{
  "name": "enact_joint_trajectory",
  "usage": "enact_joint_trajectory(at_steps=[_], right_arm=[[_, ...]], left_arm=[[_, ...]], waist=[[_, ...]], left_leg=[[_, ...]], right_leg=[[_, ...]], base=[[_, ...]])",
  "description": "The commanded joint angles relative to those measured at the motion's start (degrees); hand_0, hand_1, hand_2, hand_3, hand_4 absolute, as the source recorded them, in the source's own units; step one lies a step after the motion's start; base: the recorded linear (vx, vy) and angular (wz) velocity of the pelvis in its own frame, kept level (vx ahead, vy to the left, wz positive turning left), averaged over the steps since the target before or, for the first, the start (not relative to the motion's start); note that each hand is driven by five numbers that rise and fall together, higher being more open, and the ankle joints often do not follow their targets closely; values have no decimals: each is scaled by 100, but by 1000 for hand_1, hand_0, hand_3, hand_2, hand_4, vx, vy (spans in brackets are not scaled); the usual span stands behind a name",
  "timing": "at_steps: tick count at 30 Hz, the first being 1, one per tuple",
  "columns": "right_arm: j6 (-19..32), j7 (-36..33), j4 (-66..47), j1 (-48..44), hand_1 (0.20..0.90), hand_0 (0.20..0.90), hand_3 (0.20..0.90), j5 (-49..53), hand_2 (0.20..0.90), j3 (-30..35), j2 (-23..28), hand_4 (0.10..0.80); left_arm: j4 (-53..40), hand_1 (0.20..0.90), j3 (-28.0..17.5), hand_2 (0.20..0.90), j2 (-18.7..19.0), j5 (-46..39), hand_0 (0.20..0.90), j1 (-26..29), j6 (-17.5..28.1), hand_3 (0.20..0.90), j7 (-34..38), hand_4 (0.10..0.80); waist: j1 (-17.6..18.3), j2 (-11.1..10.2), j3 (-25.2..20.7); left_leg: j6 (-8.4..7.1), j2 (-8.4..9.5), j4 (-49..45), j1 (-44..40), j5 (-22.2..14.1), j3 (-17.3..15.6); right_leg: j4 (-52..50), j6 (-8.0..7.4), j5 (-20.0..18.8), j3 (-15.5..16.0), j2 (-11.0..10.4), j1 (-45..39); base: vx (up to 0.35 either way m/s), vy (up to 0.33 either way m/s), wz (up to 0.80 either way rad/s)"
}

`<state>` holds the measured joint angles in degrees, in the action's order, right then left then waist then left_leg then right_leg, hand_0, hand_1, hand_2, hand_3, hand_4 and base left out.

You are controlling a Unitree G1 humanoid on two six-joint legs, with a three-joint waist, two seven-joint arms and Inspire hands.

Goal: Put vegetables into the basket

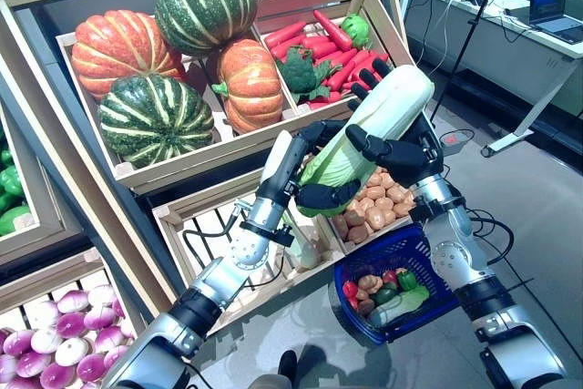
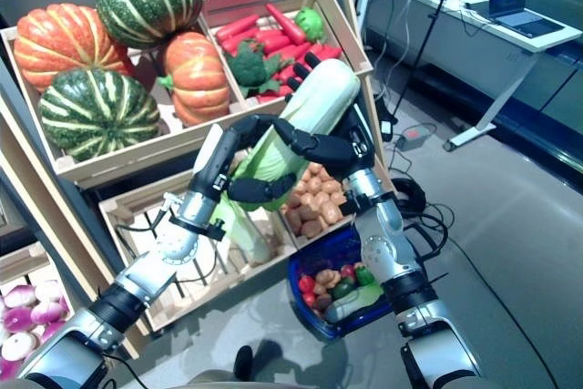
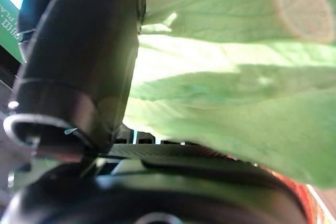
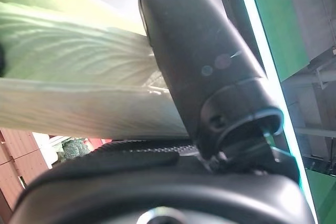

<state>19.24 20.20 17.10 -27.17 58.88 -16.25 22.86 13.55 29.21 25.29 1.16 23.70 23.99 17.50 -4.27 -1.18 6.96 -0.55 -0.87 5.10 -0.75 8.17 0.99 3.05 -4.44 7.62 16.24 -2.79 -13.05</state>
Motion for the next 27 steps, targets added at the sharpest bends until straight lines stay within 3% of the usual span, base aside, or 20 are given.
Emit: enact_joint_trajectory(at_steps=[1,2,3,4,5,6,27], right_arm=[[1206,194,-1059,-1227,900,900,900,308,900,1015,56,800],[1214,200,-1057,-1225,900,900,900,312,900,1014,55,800],[1232,222,-1054,-1231,796,796,796,339,796,1015,56,731],[1254,253,-1058,-1234,484,484,484,360,484,1014,47,522],[1273,273,-1077,-1238,484,484,484,392,484,1022,54,522],[1287,313,-1096,-1234,300,300,300,417,300,1024,49,400],[1357,352,-1155,-1301,300,300,300,428,300,1144,163,400]], left_arm=[[461,300,295,300,160,295,300,8,24,300,-227,400],[460,300,296,300,160,298,300,6,23,300,-225,400],[476,300,307,300,159,302,300,9,25,300,-223,400],[487,300,313,300,158,309,300,12,24,300,-214,400],[503,300,310,300,164,318,300,3,41,300,-211,400],[493,300,315,300,171,319,300,-7,30,300,-209,400],[655,300,365,300,168,392,300,-101,-70,300,-239,400]], waist=[[-43,-141,-500],[-44,-141,-500],[-44,-145,-501],[-43,-146,-500],[-43,-146,-502],[-41,-145,-504],[-44,-153,-502]], left_leg=[[-185,-165,-10,-468,-731,-133],[-185,-165,-10,-468,-730,-133],[-183,-164,-10,-470,-734,-131],[-183,-164,-10,-470,-735,-135],[-181,-166,-10,-468,-733,-138],[-182,-168,-10,-472,-735,-143],[-194,-185,-10,-476,-729,-143]], right_leg=[[105,18,-825,-247,-254,385],[104,18,-825,-247,-254,386],[104,17,-825,-250,-253,386],[109,15,-827,-249,-253,384],[109,16,-829,-248,-252,385],[106,15,-827,-247,-252,387],[95,17,-820,-263,-243,384]], base=[[0,0,0],[0,0,0],[0,0,0],[0,0,0],[0,0,0],[0,0,0],[0,0,0]])
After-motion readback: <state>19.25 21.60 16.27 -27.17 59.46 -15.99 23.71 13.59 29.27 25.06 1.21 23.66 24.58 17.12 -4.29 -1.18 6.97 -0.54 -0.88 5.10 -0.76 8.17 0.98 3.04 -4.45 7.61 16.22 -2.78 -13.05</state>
